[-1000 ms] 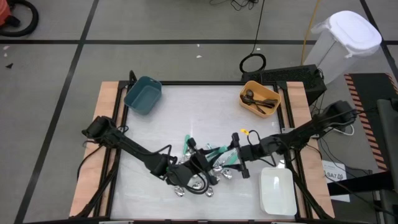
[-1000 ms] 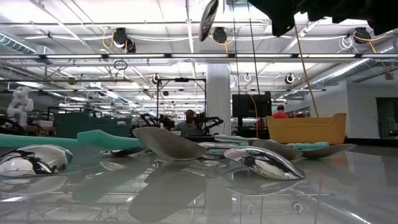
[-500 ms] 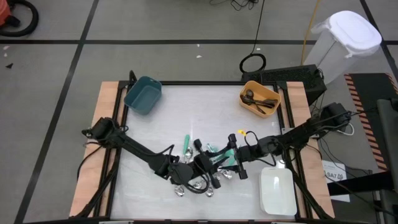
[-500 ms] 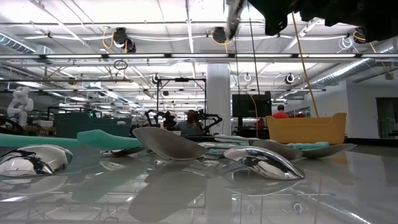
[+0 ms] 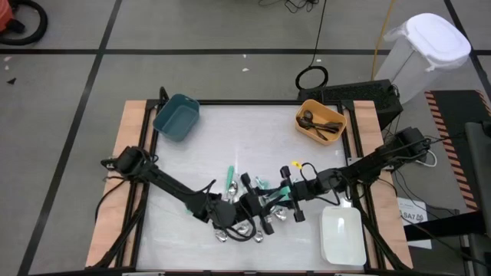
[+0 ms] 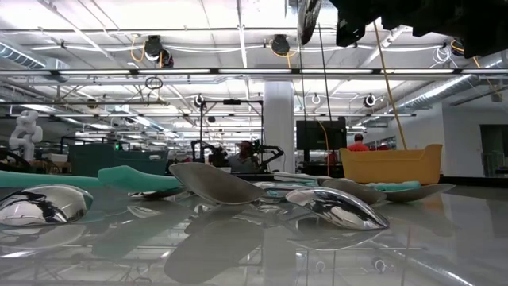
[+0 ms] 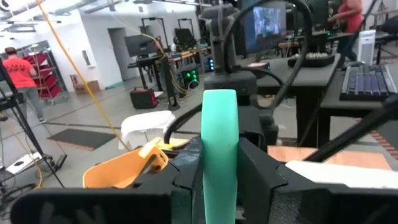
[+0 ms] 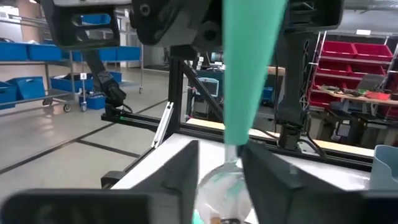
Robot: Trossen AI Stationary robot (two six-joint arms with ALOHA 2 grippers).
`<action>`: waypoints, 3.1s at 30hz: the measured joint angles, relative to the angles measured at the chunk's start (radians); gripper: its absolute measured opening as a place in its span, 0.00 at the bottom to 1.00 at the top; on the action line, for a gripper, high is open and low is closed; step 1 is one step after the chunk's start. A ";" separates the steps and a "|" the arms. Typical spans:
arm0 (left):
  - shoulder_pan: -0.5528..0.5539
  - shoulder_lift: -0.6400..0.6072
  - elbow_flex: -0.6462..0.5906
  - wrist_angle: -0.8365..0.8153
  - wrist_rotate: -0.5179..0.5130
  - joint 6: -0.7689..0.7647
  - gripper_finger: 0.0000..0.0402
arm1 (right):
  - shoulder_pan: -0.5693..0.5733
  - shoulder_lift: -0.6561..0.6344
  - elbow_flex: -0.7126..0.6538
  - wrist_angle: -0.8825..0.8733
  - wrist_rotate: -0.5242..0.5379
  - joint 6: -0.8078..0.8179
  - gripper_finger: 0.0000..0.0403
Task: Sort silverware by color (type)
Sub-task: Put the green spoon into the blue bin
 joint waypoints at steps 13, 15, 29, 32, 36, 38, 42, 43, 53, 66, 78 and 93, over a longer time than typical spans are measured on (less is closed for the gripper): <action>-0.037 0.000 0.000 -0.023 -0.124 -0.019 0.23 | -0.001 -0.082 0.001 -0.186 0.057 -0.004 0.05; -0.051 -0.007 0.000 -0.041 -0.150 -0.021 0.28 | 0.001 -0.122 0.001 -0.277 0.090 -0.009 0.04; -0.070 -0.016 0.418 -1.208 -0.120 -0.707 0.54 | 0.000 -0.153 0.106 -0.881 0.371 -0.014 0.04; -0.048 -0.019 0.460 -1.380 -0.068 -0.788 0.53 | 0.000 -0.138 0.140 -0.975 0.375 -0.005 0.04; -0.013 -0.015 0.468 -1.424 0.024 -0.765 0.53 | 0.000 -0.106 0.172 -1.029 0.375 0.003 0.04; 0.010 -0.001 0.472 -1.407 0.050 -0.727 0.53 | 0.000 -0.081 0.190 -1.044 0.375 0.010 0.04; 0.039 0.039 0.470 -1.420 0.100 -0.644 0.54 | -0.005 -0.031 0.226 -1.098 0.377 0.021 0.04; 0.045 0.050 0.470 -1.419 0.122 -0.635 0.54 | -0.006 -0.022 0.232 -1.113 0.379 0.024 0.04; 0.078 0.122 0.469 -1.497 0.213 -0.668 0.71 | -0.006 0.010 0.258 -1.161 0.402 0.024 0.04; 0.114 0.160 0.469 -1.542 0.286 -0.688 0.73 | -0.005 0.011 0.258 -1.163 0.396 -0.004 0.04; 0.127 0.158 0.469 -1.545 0.309 -0.690 0.51 | -0.004 0.010 0.257 -1.163 0.394 -0.009 0.04; 0.126 0.157 0.469 -1.555 0.292 -0.670 0.20 | -0.005 0.010 0.257 -1.163 0.398 -0.008 0.04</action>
